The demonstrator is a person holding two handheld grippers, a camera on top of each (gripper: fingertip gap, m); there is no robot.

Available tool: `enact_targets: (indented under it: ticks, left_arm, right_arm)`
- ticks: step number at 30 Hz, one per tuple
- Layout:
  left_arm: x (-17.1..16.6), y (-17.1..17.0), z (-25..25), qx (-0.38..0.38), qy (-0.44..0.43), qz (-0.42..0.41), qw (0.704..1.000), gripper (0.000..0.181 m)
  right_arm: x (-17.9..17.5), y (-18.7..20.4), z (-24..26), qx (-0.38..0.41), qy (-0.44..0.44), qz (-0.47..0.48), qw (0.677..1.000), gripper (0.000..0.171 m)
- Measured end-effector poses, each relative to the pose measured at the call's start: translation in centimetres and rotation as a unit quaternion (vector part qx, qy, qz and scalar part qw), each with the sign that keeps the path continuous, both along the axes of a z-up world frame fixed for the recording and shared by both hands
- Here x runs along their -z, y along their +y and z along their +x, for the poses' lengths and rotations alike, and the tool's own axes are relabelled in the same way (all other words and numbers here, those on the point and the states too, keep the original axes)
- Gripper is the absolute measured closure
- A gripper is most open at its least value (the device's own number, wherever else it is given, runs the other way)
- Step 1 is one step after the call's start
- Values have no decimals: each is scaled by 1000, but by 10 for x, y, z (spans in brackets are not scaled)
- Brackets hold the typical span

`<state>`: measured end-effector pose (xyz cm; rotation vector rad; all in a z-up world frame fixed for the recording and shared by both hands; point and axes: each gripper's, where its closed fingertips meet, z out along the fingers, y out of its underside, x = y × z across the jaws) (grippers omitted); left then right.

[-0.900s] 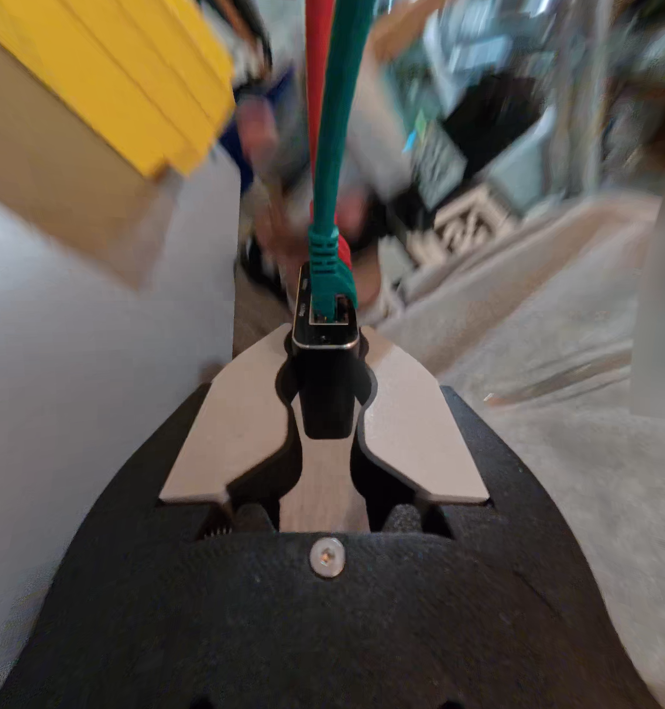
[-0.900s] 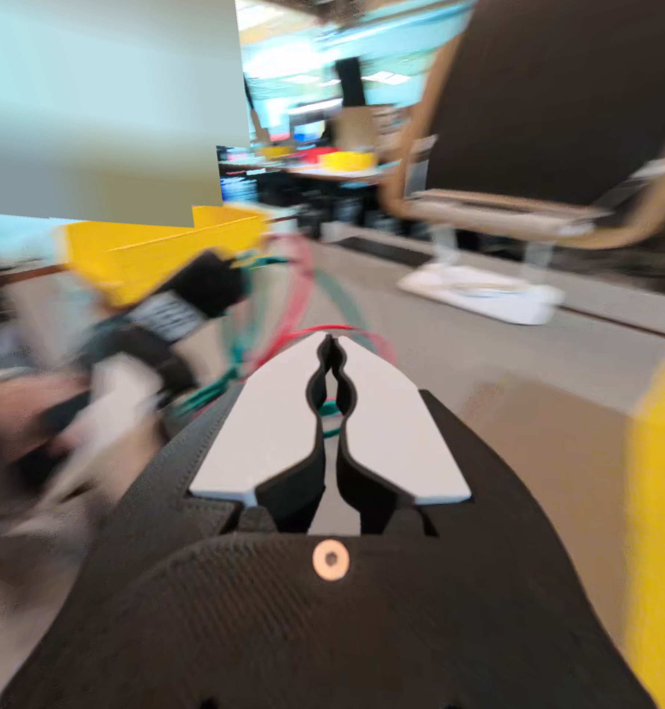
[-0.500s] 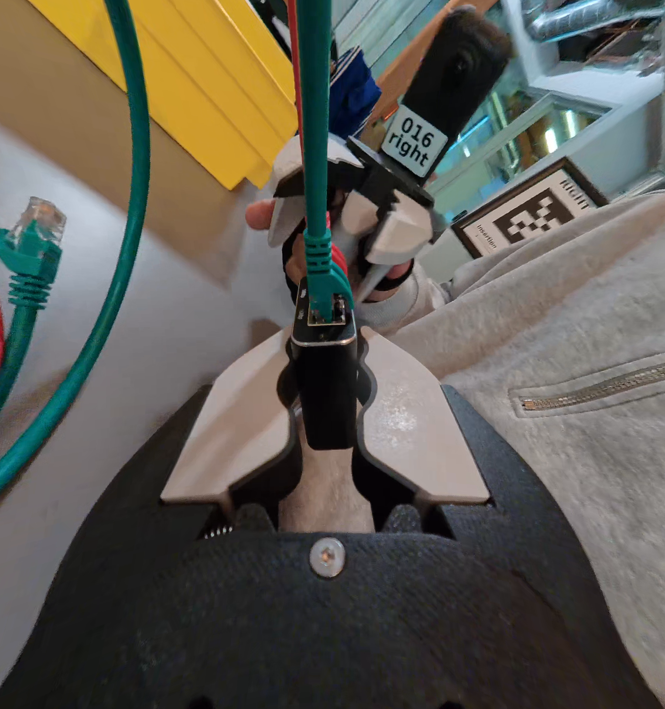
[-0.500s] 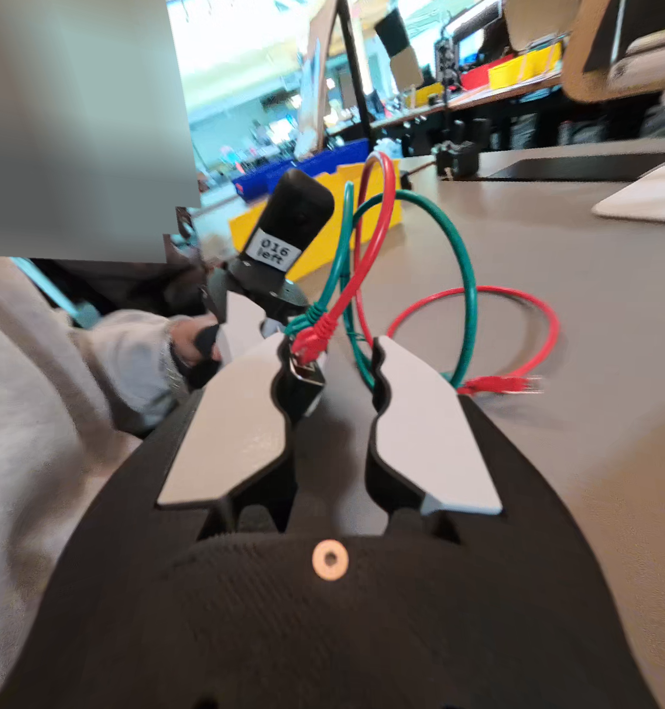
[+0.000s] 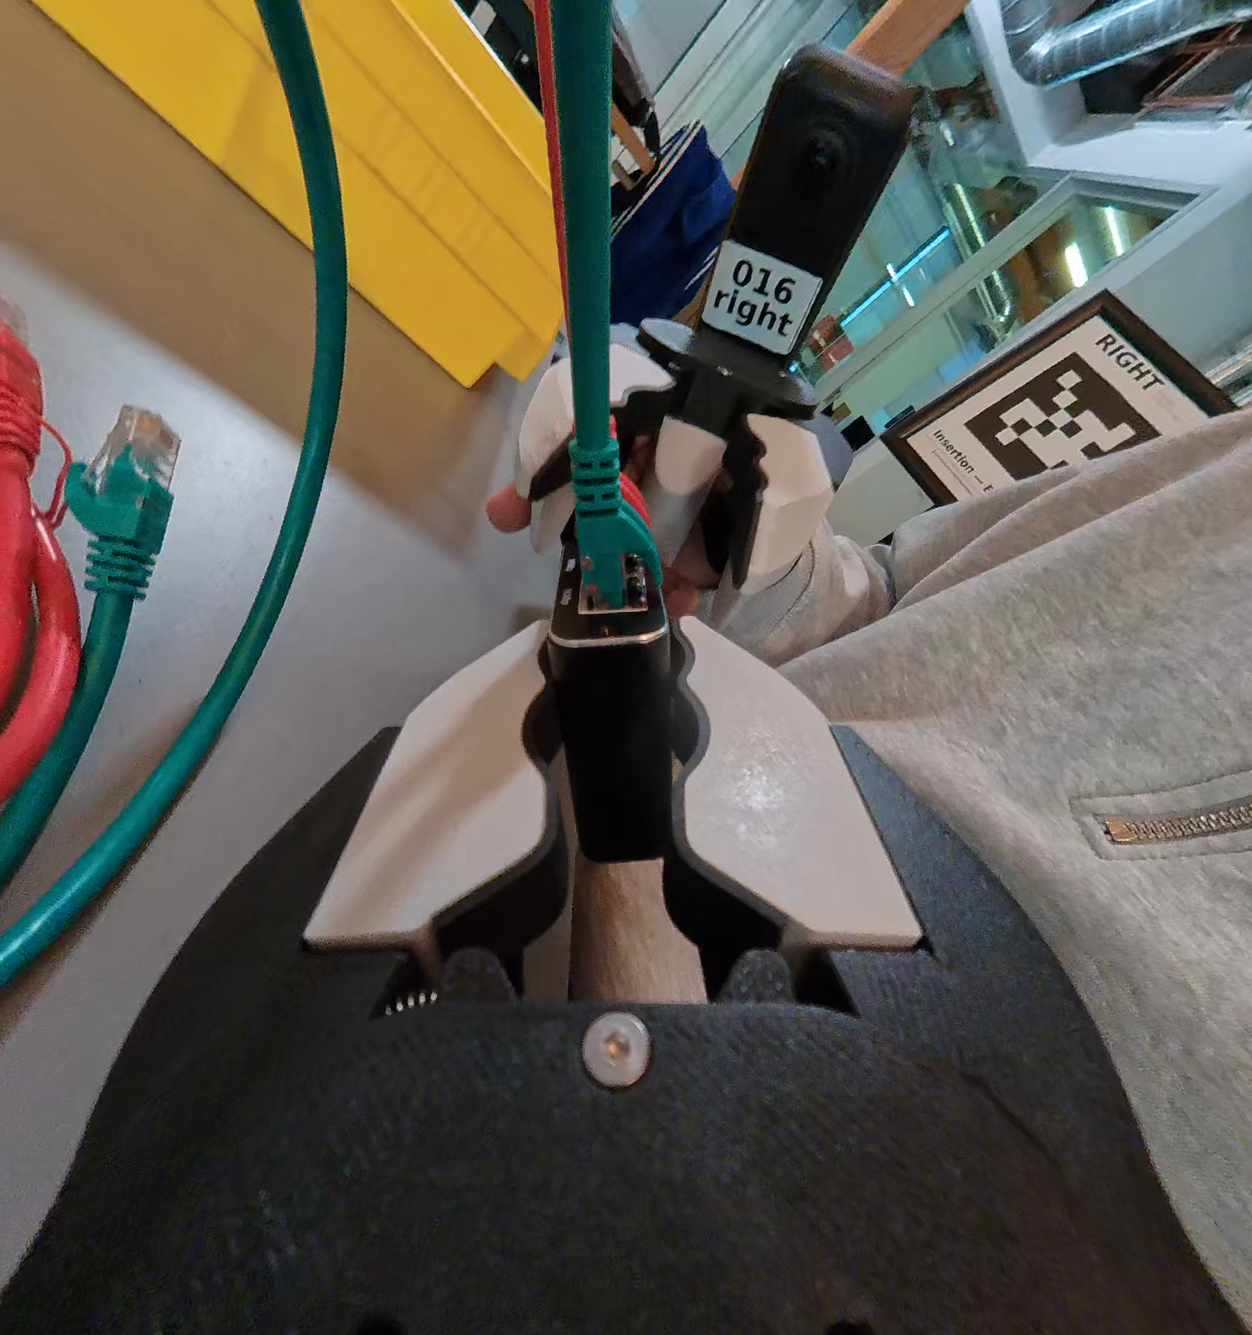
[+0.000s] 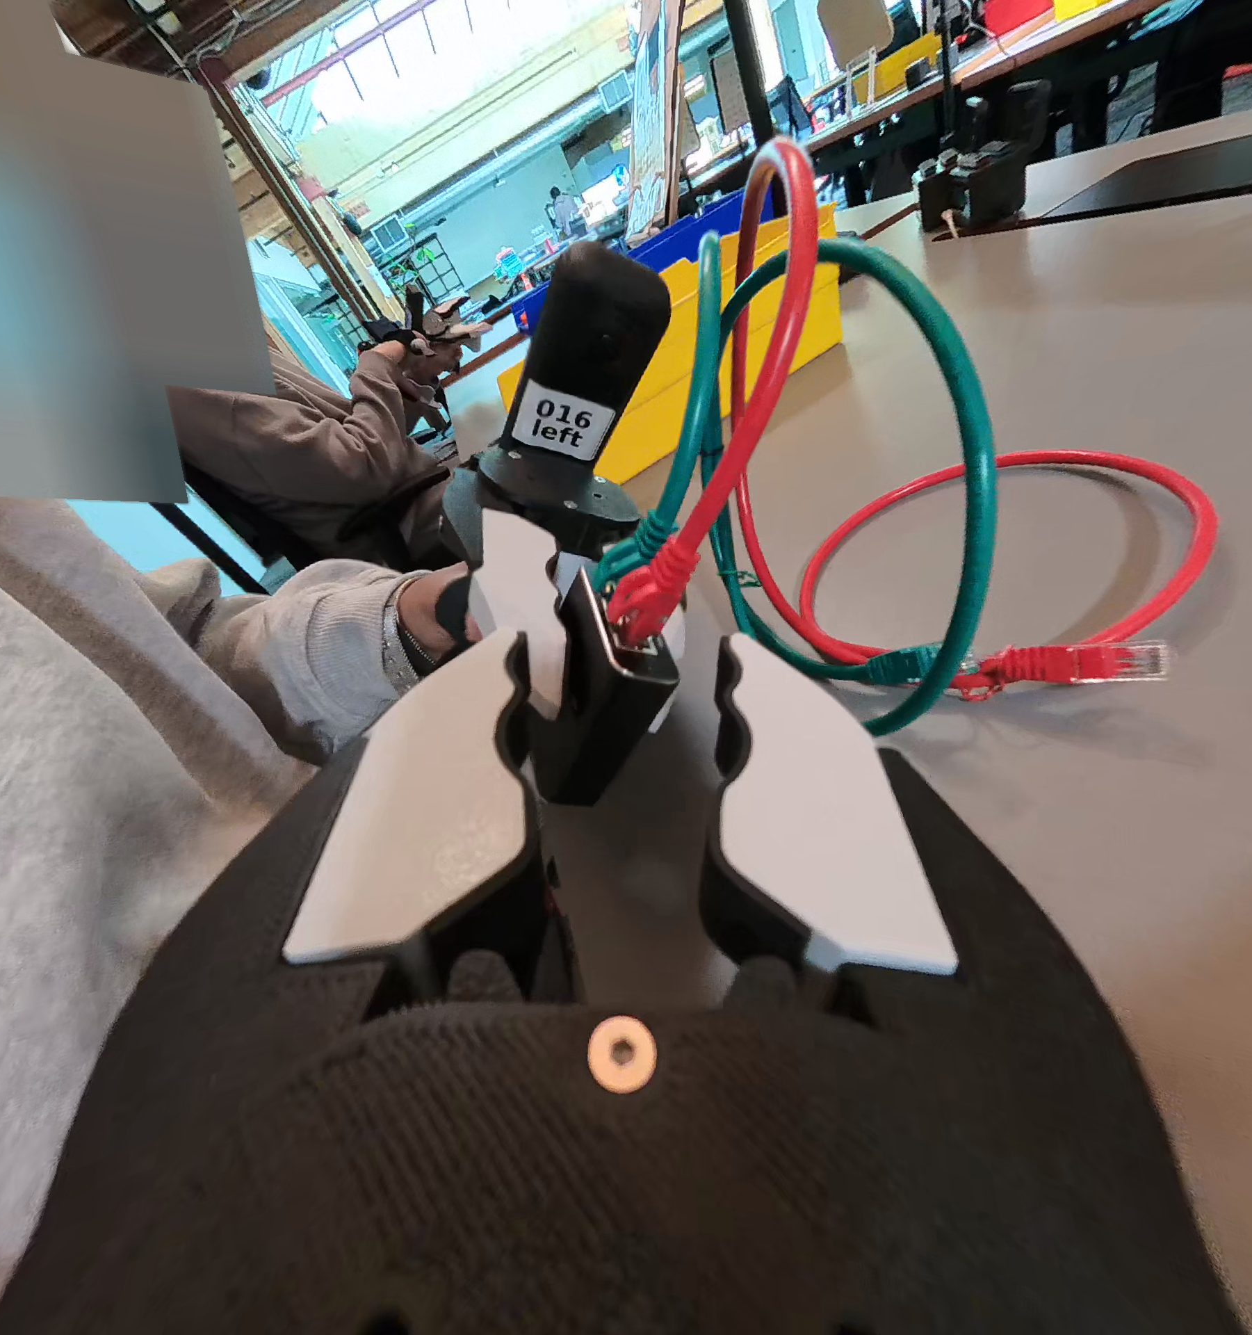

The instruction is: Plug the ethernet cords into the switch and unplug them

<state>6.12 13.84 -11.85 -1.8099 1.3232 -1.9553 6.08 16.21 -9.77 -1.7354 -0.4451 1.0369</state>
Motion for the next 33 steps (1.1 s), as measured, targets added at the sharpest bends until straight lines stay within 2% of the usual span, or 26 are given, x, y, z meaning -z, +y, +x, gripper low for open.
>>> enact_targets:
  ticks: [1, 3, 8, 15, 18, 22, 26, 29, 33]
  left_arm:
    - [-2, 0, 1, 1, -6, 0, 1000, 155]
    - [0, 1, 3, 1, -4, 3, 1000, 155]
    - [-6, -6, 4, 11, -24, 8, 1000, 155]
    - [-12, -13, 9, 34, -50, -22, 998, 155]
    - [-20, -19, 10, 47, -68, -59, 995, 155]
    - [-31, -25, 7, 67, -92, -54, 992, 155]
    - [-24, -18, 11, 43, -76, -37, 996, 155]
    - [-20, -12, 13, 25, -70, -16, 997, 155]
    - [-16, -7, 14, 8, -64, 4, 998, 156]
  right_arm:
    - [4, -1, 0, -7, -10, -6, 1000, 123]
    - [9, -4, -1, -18, -34, -11, 999, 136]
    - [6, -11, 3, -21, -27, -9, 999, 145]
    - [0, -18, 10, -7, -20, 5, 1000, 146]
    - [-9, -24, 9, -21, 19, 9, 1000, 146]
    - [-18, -29, 8, -36, 65, 7, 997, 147]
    - [-14, -25, 11, -32, 70, -17, 997, 140]
    - [-20, -19, 21, -10, 121, -34, 992, 132]
    - [-28, -17, 35, 7, 167, -36, 985, 129]
